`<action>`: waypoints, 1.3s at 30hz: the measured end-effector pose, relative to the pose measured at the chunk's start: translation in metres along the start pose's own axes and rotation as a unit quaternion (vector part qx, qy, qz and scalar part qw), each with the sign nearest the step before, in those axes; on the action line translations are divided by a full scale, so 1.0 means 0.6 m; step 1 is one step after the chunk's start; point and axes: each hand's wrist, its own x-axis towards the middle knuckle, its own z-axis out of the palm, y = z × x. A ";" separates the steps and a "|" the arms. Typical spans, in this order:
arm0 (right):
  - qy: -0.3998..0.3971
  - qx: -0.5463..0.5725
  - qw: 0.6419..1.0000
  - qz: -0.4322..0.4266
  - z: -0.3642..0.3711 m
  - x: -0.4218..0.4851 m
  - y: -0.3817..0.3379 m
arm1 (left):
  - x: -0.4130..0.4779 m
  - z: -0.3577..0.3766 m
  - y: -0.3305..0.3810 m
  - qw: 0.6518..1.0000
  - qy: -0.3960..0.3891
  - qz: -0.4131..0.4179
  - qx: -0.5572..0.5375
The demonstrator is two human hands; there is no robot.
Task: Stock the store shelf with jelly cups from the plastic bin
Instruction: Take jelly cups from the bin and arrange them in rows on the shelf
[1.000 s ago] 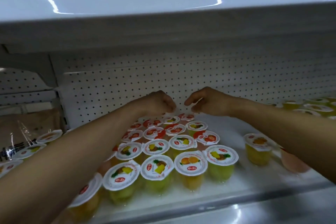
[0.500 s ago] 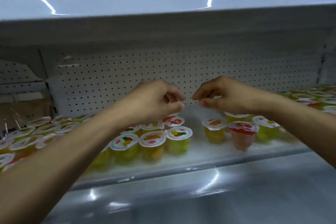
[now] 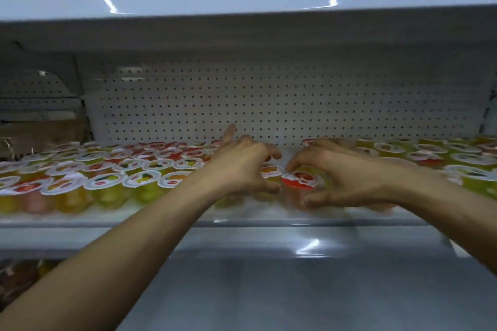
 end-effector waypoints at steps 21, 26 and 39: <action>0.129 -0.028 0.990 -0.057 0.053 0.021 -0.014 | -0.048 -0.004 -0.064 0.994 -0.024 -0.008 -0.111; 0.126 -0.054 0.990 -0.025 0.058 0.028 -0.016 | -0.049 0.001 -0.059 0.994 -0.002 -0.017 -0.112; 0.130 -0.018 0.991 0.013 0.040 0.026 -0.016 | -0.045 -0.001 -0.059 0.996 -0.022 -0.003 -0.092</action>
